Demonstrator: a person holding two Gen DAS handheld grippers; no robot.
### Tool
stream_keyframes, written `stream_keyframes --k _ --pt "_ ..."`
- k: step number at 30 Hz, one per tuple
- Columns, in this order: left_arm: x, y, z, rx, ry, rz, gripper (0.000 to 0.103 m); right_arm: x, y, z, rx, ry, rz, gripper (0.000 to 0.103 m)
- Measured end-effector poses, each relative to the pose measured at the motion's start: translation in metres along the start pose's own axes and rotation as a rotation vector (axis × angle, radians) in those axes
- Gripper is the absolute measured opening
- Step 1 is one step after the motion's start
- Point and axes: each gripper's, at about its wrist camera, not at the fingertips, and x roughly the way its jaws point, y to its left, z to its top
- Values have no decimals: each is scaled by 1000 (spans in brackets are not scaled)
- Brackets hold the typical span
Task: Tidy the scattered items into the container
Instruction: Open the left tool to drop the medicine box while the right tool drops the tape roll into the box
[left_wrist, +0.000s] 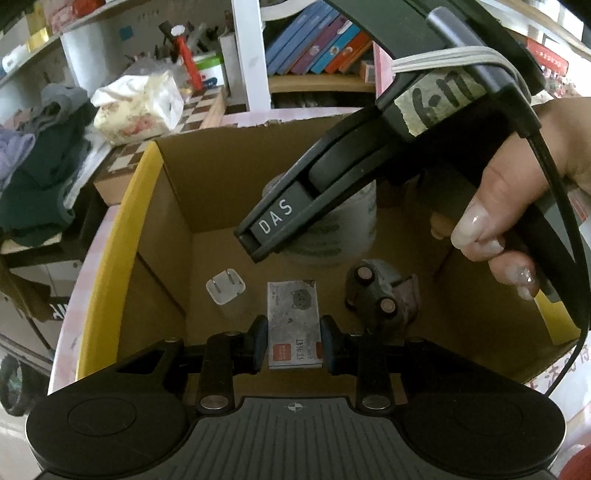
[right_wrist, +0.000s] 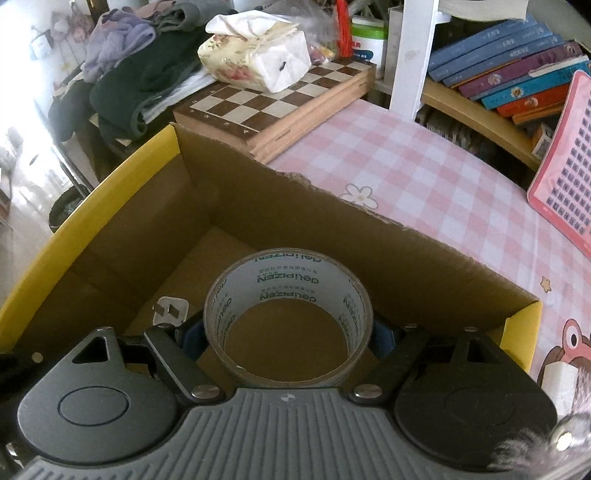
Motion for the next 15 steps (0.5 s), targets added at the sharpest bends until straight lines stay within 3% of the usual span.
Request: stream_keyframes --k 10,15 --pt "-1 7 3 -55 -36 -22 32 7 -2 2 43 -24 -15 83" --pt "-12 11 2 -71 -80 -15 44 -3 -5 3 74 -65 -11 86"
